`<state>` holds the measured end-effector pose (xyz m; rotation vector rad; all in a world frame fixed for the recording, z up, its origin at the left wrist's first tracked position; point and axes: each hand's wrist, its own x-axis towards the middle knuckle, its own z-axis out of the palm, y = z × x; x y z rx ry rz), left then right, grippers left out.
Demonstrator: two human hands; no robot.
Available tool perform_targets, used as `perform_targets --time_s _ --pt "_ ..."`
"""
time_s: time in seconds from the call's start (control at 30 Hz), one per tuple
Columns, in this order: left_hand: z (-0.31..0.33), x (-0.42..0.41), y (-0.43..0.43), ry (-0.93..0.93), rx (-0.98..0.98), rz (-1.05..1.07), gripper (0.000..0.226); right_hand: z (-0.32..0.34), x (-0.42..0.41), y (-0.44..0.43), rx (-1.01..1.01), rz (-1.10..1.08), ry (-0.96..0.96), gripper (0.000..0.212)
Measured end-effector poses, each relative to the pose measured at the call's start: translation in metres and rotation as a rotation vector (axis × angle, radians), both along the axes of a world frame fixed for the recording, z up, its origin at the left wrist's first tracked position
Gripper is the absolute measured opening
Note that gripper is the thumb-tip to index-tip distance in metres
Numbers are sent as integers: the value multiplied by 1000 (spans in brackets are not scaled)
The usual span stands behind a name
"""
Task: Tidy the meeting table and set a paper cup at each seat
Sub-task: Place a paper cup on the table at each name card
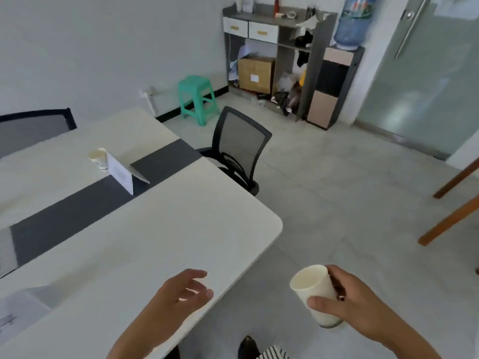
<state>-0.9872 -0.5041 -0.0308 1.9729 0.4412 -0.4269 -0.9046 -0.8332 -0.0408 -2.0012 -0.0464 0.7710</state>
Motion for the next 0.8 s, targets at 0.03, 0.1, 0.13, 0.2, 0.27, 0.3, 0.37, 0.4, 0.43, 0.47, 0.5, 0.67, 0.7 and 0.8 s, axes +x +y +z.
perform_targets --time_s 0.03,0.1,0.13,0.2,0.27,0.3,0.37,0.4,0.43,0.47,0.5,0.67,0.7,0.8 --pt "5 18 9 -31 -1 43 32 5 21 12 4 26 -4 61" --pt "12 47 29 -71 14 106 30 11 62 35 9 63 -34 51" --pt "16 56 40 -74 22 119 30 13 79 47 10 81 -38 49" --pt "21 65 60 -87 23 177 28 13 108 72 17 122 -20 47" --pt "20 65 79 -98 24 290 26 12 133 102 -4 231 5 53" --pt "18 63 88 -97 25 363 25 9 146 118 -13 295 17 59" --pt "10 53 104 -73 22 522 25 2 175 149 -32 436 46 62" --pt "4 45 108 -49 16 601 24 -1 189 166 -43 503 61 58" --pt "-1 37 110 -26 4 677 24 -3 202 183 -47 562 72 55" --pt "-5 28 110 2 -10 747 26 -5 214 201 -49 618 78 54" --pt "-7 21 109 30 -18 808 29 -7 226 218 -51 671 78 57" --pt "-11 6 93 92 8 1050 54 -24 281 318 -79 877 53 52" --pt "-14 0 88 109 2 1094 48 -30 287 340 -85 923 38 51" --pt "-19 -17 69 150 -49 1219 52 -43 283 399 -86 1043 4 49"
